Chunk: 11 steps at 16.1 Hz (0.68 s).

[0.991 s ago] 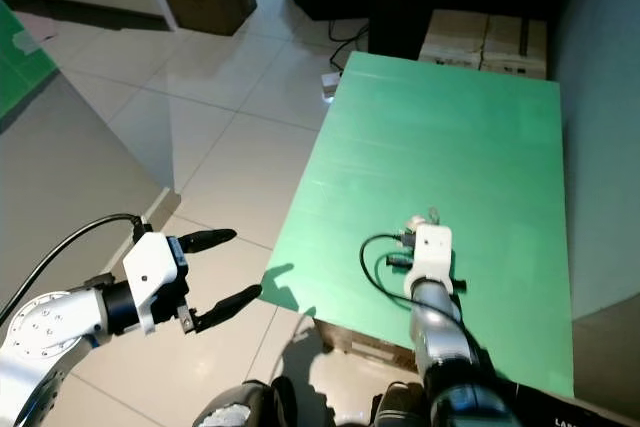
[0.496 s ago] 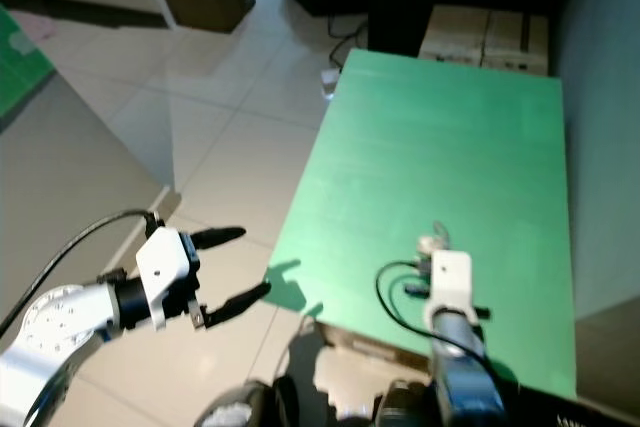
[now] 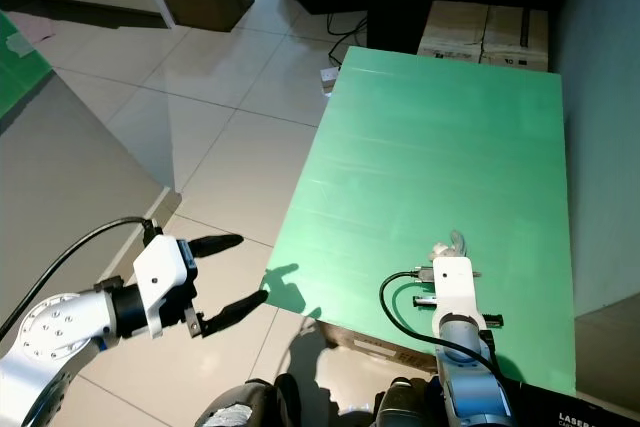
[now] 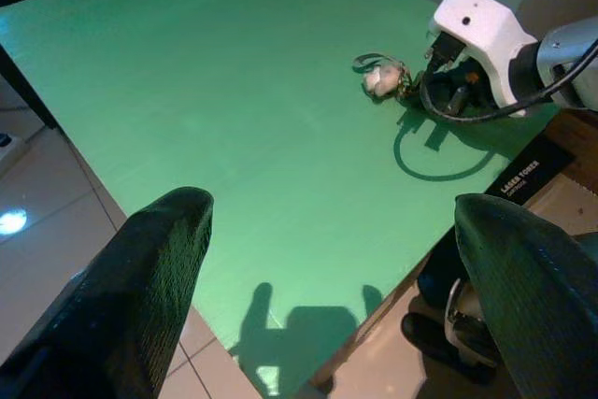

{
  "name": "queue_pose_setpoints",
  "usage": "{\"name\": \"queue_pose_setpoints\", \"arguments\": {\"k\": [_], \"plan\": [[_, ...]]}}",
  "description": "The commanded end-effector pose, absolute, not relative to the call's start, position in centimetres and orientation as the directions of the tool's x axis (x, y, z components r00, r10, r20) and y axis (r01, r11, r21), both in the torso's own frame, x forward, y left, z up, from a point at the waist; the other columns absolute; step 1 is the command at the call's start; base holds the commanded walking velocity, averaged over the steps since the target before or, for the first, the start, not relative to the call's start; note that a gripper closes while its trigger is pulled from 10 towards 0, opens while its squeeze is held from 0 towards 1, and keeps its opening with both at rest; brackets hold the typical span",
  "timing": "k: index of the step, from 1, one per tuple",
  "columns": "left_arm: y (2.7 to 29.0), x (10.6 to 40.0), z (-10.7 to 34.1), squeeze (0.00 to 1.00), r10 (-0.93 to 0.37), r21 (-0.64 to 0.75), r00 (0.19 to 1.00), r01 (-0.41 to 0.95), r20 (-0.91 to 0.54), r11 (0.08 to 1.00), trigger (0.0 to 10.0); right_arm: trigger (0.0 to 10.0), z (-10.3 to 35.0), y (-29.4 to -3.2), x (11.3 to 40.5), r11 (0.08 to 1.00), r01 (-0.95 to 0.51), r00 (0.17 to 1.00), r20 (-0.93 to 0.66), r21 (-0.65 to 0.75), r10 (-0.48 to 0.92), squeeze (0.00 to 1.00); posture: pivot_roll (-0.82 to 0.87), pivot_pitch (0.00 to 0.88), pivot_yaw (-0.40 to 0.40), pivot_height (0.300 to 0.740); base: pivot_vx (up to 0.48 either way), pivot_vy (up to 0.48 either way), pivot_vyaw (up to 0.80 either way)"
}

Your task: Hang keys on a hook

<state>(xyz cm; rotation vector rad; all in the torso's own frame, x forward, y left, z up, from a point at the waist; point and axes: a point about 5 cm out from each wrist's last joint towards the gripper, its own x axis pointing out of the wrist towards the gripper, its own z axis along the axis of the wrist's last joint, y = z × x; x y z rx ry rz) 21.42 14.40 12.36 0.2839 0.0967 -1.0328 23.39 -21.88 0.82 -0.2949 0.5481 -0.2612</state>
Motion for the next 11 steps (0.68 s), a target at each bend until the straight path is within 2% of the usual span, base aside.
{"name": "queue_pose_setpoints", "arguments": {"k": [1,11], "plan": [[14.80,21.29,12.59,0.00,-0.831,0.200,0.511,0.857,-0.220,0.474,10.0,10.0,0.09,-21.77,22.59,0.924,0.156,0.797,-0.509,-0.350,-0.327,1.00,0.04,0.204,0.182,0.740,0.000,0.000,0.00],[14.84,21.99,12.54,0.00,-0.834,0.203,0.504,0.861,-0.226,0.466,10.0,10.0,1.08,-21.50,22.47,0.901,0.200,0.809,-0.454,-0.385,-0.373,1.00,0.04,0.190,0.191,0.740,0.000,0.000,0.00]]}}
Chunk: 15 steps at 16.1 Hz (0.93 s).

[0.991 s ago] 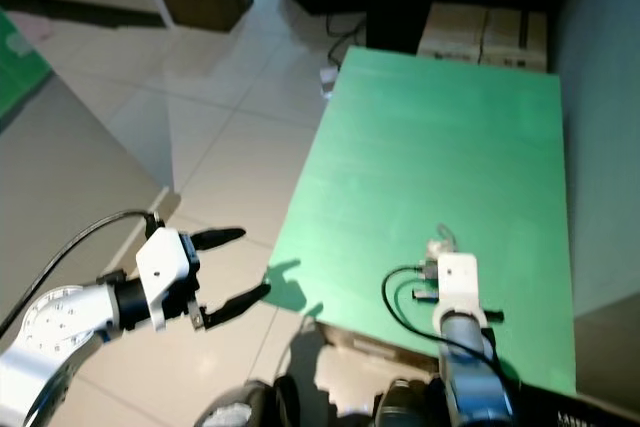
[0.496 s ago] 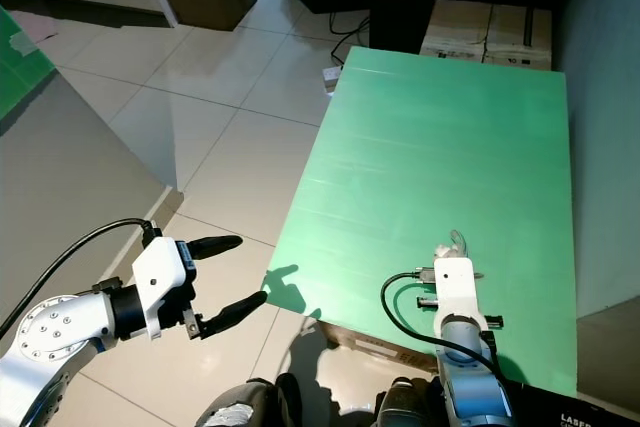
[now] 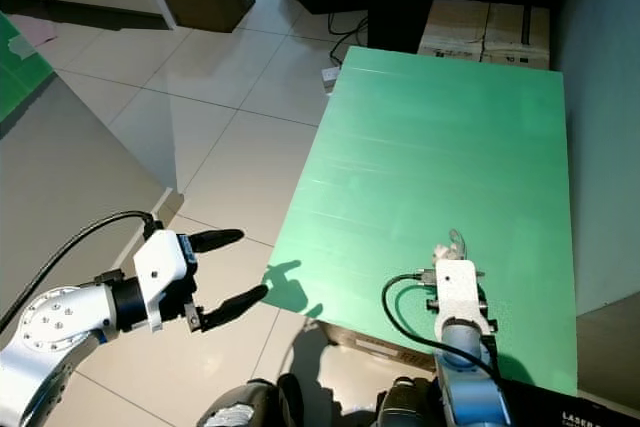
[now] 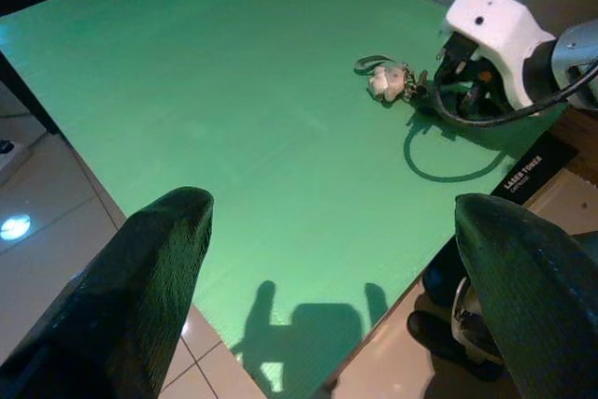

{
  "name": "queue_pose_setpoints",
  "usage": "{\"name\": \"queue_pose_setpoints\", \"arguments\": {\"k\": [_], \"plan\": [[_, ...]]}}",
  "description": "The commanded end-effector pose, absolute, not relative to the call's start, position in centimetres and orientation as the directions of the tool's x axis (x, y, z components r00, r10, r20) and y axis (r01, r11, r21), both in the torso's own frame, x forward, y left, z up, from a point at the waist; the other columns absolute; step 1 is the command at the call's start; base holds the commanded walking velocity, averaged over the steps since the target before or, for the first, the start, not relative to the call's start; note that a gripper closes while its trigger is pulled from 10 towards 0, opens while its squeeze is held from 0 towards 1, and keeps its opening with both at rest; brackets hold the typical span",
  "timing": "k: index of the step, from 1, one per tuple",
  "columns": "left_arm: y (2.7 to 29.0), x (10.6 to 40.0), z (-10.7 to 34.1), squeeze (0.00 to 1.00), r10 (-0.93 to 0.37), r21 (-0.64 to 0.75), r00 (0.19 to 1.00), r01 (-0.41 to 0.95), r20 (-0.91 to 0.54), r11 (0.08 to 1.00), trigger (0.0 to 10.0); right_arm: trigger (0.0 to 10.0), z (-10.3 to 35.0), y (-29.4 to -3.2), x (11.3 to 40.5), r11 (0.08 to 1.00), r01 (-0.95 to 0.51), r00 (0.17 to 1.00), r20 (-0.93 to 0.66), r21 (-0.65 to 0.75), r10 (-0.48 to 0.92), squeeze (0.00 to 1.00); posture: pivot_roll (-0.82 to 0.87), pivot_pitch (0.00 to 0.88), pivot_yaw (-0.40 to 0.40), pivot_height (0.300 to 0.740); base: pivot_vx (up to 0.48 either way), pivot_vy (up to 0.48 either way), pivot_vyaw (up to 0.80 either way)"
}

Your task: Hang keys on a hook

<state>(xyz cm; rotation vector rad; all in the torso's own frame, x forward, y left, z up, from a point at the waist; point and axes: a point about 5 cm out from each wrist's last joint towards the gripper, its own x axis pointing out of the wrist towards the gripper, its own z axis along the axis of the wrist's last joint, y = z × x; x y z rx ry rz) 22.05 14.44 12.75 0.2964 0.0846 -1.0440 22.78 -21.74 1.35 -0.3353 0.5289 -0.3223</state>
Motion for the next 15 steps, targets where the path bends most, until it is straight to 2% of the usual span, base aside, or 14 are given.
{"name": "queue_pose_setpoints", "arguments": {"k": [1,3,5,6,7,8,14,15], "plan": [[14.8,22.1,12.5,0.00,-0.833,0.203,0.505,0.861,-0.225,0.467,10.0,10.0,1.6,-21.4,22.5,0.883,0.234,0.821,-0.404,-0.406,-0.403,1.00,0.04,0.187,0.188,0.740,0.000,0.000,0.00],[14.7,22.3,12.6,0.00,-0.833,0.207,0.507,0.859,-0.223,0.468,10.0,10.0,3.0,-20.5,23.2,0.874,0.266,0.874,-0.280,-0.406,-0.396,1.00,0.04,0.187,0.184,0.740,0.000,0.000,0.00],[14.6,22.5,12.6,0.00,-0.832,0.211,0.510,0.857,-0.217,0.471,10.0,10.0,3.3,-19.9,23.5,0.873,0.250,0.884,-0.269,-0.419,-0.382,1.00,0.04,0.180,0.181,0.740,0.000,0.000,0.00],[14.6,22.6,12.6,0.00,-0.832,0.212,0.513,0.855,-0.212,0.473,10.0,10.0,2.9,-19.5,24.1,0.881,0.217,0.891,-0.284,-0.420,-0.355,0.83,0.03,0.178,0.180,0.740,0.000,0.000,0.00],[14.6,22.7,12.6,0.00,-0.832,0.213,0.513,0.855,-0.211,0.474,10.0,10.0,2.8,-19.4,24.3,0.885,0.209,0.892,-0.291,-0.415,-0.346,0.45,0.03,0.175,0.179,0.740,0.000,0.000,0.00],[14.5,22.8,12.7,0.00,-0.832,0.215,0.514,0.854,-0.208,0.474,10.0,10.0,2.7,-19.4,24.6,0.890,0.199,0.890,-0.305,-0.411,-0.340,0.00,0.03,0.177,0.176,0.740,0.000,0.000,0.00],[14.6,22.1,12.5,0.00,-0.833,0.210,0.514,0.854,-0.204,0.475,10.0,10.0,1.3,-18.7,24.5,0.891,0.155,0.853,-0.397,-0.426,-0.338,0.00,0.04,0.188,0.170,0.740,0.000,0.000,0.00],[14.6,22.1,12.5,0.00,-0.833,0.209,0.515,0.854,-0.204,0.477,10.0,3.9,1.3,-18.6,24.4,0.889,0.158,0.850,-0.398,-0.430,-0.344,0.00,0.04,0.186,0.170,0.740,0.000,0.000,0.00]]}}
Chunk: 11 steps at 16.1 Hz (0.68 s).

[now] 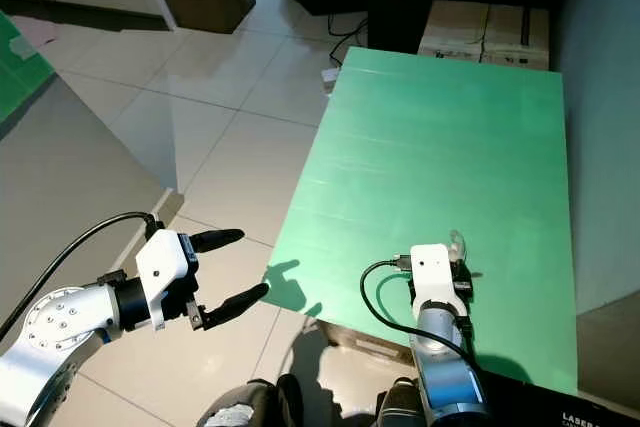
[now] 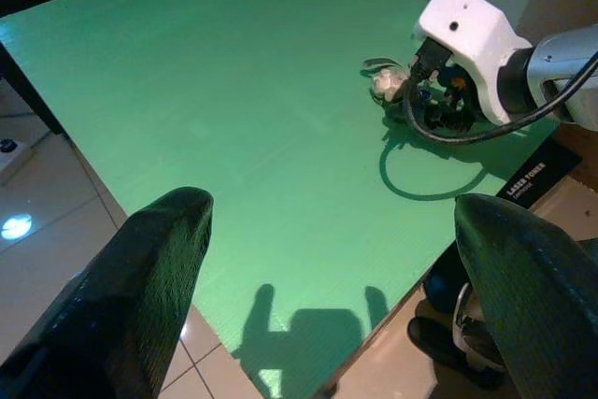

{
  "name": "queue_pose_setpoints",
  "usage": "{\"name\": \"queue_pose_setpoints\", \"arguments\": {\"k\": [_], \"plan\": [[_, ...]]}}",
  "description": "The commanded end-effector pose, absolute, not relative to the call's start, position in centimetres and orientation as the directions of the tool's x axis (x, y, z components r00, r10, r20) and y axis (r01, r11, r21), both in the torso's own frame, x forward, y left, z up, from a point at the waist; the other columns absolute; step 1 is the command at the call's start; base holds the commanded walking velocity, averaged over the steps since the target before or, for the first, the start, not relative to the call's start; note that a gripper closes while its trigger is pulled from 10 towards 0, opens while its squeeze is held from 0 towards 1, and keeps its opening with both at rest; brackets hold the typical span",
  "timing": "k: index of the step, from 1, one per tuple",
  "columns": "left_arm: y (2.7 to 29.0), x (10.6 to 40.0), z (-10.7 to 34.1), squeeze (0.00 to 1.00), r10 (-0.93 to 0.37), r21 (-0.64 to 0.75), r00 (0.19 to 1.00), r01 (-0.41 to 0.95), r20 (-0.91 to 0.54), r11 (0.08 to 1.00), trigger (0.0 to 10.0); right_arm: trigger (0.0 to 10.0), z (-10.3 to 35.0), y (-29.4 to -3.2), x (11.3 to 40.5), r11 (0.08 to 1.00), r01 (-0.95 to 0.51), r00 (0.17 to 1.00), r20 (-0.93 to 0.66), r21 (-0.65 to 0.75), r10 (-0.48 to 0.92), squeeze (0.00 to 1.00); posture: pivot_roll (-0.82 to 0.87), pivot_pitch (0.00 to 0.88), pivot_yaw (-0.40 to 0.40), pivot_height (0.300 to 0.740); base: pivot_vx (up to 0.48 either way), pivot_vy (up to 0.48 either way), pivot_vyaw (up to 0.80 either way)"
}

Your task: Hang keys on a hook

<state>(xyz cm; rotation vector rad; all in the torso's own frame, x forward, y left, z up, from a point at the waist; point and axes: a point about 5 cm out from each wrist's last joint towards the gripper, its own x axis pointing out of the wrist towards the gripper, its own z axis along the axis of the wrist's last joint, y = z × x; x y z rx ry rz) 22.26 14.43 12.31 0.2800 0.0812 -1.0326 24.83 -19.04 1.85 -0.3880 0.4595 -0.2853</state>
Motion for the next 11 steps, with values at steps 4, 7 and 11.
{"name": "queue_pose_setpoints", "arguments": {"k": [4,7,11], "plan": [[14.8,23.0,12.5,0.00,-0.831,0.212,0.518,0.852,-0.204,0.479,10.0,10.0,0.8,-18.7,24.7,0.872,0.153,0.834,-0.413,-0.464,-0.366,0.00,0.03,0.184,0.175,0.740,0.000,0.000,0.00],[14.6,23.1,12.4,0.00,-0.832,0.214,0.516,0.853,-0.204,0.476,10.0,10.0,0.7,-19.3,24.4,0.862,0.166,0.825,-0.412,-0.479,-0.388,0.00,0.03,0.179,0.175,0.740,0.000,0.000,0.00],[14.4,22.6,12.5,0.00,-0.838,0.216,0.508,0.857,-0.201,0.468,10.0,10.0,0.4,-19.6,24.2,0.861,0.178,0.819,-0.414,-0.477,-0.398,0.00,0.04,0.181,0.178,0.740,0.000,0.000,0.00]]}}
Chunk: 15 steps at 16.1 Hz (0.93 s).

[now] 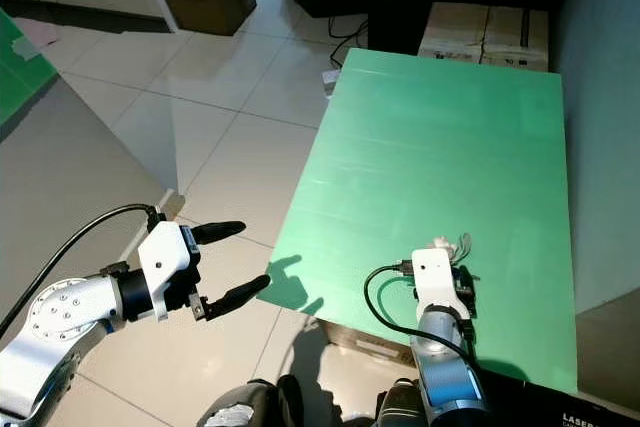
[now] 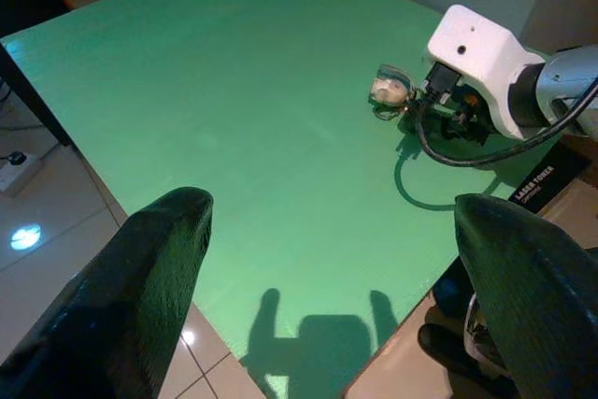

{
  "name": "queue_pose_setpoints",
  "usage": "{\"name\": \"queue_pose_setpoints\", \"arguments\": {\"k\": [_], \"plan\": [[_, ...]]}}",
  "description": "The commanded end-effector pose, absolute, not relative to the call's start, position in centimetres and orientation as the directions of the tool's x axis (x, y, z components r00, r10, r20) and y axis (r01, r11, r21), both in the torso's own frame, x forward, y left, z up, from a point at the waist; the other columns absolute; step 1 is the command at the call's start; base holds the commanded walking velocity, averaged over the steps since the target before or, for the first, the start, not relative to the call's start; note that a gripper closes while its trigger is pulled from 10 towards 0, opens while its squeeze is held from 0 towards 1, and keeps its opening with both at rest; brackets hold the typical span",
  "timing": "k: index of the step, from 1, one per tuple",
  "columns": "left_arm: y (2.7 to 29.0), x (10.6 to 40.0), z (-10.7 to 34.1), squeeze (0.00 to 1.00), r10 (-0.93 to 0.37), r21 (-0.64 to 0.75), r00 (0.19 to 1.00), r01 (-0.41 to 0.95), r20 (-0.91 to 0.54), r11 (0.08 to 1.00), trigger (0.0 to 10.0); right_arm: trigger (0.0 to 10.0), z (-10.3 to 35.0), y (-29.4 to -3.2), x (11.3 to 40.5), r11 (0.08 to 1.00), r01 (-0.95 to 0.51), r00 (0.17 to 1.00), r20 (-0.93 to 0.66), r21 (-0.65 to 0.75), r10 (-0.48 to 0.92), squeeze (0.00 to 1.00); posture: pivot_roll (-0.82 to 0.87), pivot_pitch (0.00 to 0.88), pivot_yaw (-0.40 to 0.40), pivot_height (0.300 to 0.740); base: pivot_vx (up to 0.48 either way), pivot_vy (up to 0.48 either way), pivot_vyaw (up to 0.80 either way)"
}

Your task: Hang keys on a hook

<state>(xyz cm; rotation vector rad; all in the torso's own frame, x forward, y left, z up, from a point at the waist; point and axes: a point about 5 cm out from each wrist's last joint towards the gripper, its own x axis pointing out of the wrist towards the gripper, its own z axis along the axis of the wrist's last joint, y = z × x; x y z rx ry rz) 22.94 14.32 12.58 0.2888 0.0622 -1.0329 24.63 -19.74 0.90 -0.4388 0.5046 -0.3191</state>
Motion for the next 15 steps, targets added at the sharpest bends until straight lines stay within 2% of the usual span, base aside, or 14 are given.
{"name": "queue_pose_setpoints", "arguments": {"k": [1,4,6,7,9,10,15], "plan": [[14.3,22.4,12.5,0.00,-0.838,0.217,0.507,0.857,-0.200,0.467,10.0,10.0,0.3,-19.7,24.1,0.863,0.175,0.822,-0.413,-0.474,-0.393,0.00,0.04,0.187,0.179,0.740,0.000,0.000,0.00],[14.5,22.1,12.6,0.00,-0.839,0.219,0.506,0.858,-0.201,0.465,10.0,9.8,0.4,-19.9,24.7,0.872,0.182,0.828,-0.407,-0.455,-0.385,0.00,0.04,0.189,0.182,0.740,0.000,0.000,0.00],[14.6,22.1,12.7,0.00,-0.839,0.220,0.505,0.858,-0.203,0.464,10.0,7.5,0.3,-20.0,25.0,0.875,0.183,0.829,-0.408,-0.448,-0.382,0.00,0.05,0.189,0.181,0.740,0.000,0.000,0.00],[14.6,22.2,12.8,0.00,-0.838,0.220,0.506,0.858,-0.203,0.464,10.0,5.1,0.3,-20.0,25.1,0.879,0.180,0.830,-0.412,-0.441,-0.376,0.00,0.05,0.191,0.181,0.740,0.000,0.000,0.00],[14.6,22.4,12.9,0.00,-0.838,0.221,0.507,0.857,-0.204,0.465,10.0,3.5,0.2,-20.1,25.5,0.886,0.175,0.832,-0.416,-0.429,-0.366,0.00,0.05,0.190,0.182,0.740,0.000,0.000,0.00],[14.6,22.6,12.9,0.00,-0.837,0.222,0.507,0.857,-0.204,0.465,10.0,0.1,0.2,-20.3,25.7,0.887,0.181,0.831,-0.417,-0.424,-0.369,0.00,0.05,0.189,0.182,0.740,0.000,0.000,0.00],[14.3,22.7,13.0,0.00,-0.841,0.220,0.502,0.860,-0.202,0.460,10.0,0.0,-0.1,-20.4,25.5,0.893,0.190,0.825,-0.428,-0.407,-0.370,0.00,0.04,0.166,0.183,0.740,0.000,0.000,0.00]]}}
